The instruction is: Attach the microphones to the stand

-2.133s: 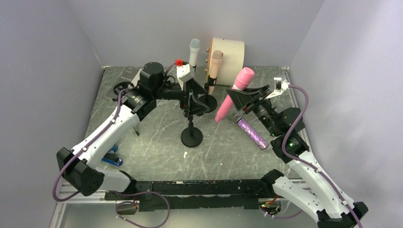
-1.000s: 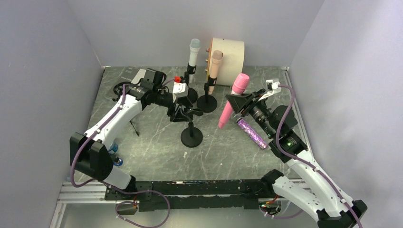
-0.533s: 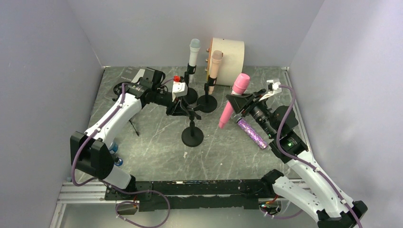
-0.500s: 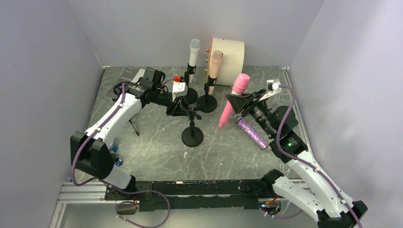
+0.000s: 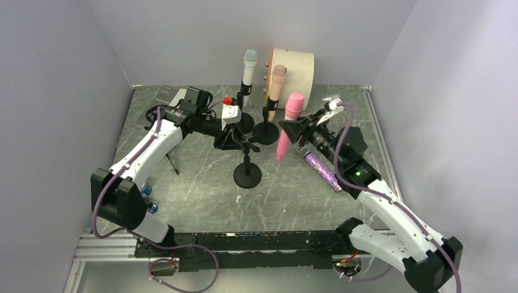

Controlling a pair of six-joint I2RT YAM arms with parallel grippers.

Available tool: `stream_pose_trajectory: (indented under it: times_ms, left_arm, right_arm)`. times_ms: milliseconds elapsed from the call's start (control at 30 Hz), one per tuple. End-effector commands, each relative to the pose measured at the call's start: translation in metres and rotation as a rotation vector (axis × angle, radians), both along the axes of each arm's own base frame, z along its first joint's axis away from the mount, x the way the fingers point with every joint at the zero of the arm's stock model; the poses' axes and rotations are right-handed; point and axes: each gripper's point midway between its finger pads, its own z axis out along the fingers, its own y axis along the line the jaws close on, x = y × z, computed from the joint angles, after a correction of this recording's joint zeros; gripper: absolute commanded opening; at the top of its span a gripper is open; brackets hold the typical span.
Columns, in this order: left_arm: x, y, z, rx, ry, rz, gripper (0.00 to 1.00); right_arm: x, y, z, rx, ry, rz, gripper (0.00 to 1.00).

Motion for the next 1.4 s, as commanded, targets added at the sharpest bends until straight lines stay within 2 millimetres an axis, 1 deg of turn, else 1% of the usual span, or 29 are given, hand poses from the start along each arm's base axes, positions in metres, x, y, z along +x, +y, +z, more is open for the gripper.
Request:
stream_pose_trajectory:
  times_ms: [0,167,333,567,733,833,867,933,967,1033,1100,1200,1267,1300,1333,1367]
  left_arm:
    - [0.002,-0.004,0.006,-0.018,-0.010,-0.014,0.02]
    - [0.003,-0.003,0.004,-0.010,-0.009,-0.009,0.03]
    - [0.004,-0.003,0.003,-0.009,-0.015,-0.006,0.03]
    - [0.003,-0.004,0.003,-0.012,-0.009,-0.014,0.02]
    - [0.002,-0.004,0.004,-0.019,-0.009,-0.017,0.03]
    - [0.002,-0.004,0.007,-0.003,0.023,-0.007,0.03]
    - [0.001,-0.003,0.008,0.007,0.039,-0.010,0.08]
    - [0.001,-0.002,0.010,0.020,0.058,-0.011,0.23]
    - [0.001,-0.002,0.011,0.023,0.062,-0.012,0.32]
    - [0.000,-0.002,0.012,0.023,0.063,-0.014,0.45]
    - [-0.001,-0.001,0.010,0.019,0.056,-0.015,0.53]
    - [-0.004,-0.001,0.011,0.007,0.043,-0.023,0.56]
    - [-0.006,-0.001,0.011,0.001,0.037,-0.033,0.57]
    - [-0.006,-0.001,0.011,0.000,0.036,-0.038,0.55]
    - [-0.007,-0.001,0.011,0.001,0.035,-0.041,0.47]
    - [-0.006,-0.001,0.011,0.001,0.035,-0.042,0.36]
  right_arm:
    - [-0.003,0.024,0.042,-0.018,-0.218,0.076,0.00]
    - [-0.002,0.058,0.037,-0.096,-0.276,0.120,0.00]
    - [-0.009,0.078,0.038,-0.111,-0.310,0.173,0.00]
    - [-0.009,0.092,0.028,-0.114,-0.365,0.208,0.00]
    - [-0.013,0.097,0.024,-0.081,-0.391,0.238,0.00]
    - [-0.013,0.098,0.022,-0.066,-0.391,0.237,0.00]
    - [-0.013,0.097,0.021,-0.062,-0.390,0.235,0.00]
    - [-0.014,0.095,0.022,-0.048,-0.391,0.228,0.00]
    - [-0.014,0.094,0.022,-0.042,-0.392,0.225,0.00]
    - [-0.015,0.093,0.023,-0.033,-0.392,0.220,0.00]
    - [-0.016,0.092,0.023,-0.029,-0.393,0.220,0.00]
    - [-0.018,0.091,0.022,-0.020,-0.398,0.223,0.00]
    - [-0.019,0.092,0.021,-0.017,-0.397,0.229,0.00]
    - [-0.019,0.092,0.021,-0.016,-0.397,0.230,0.00]
    - [-0.019,0.092,0.021,-0.012,-0.395,0.231,0.00]
    - [-0.019,0.092,0.020,-0.011,-0.396,0.230,0.00]
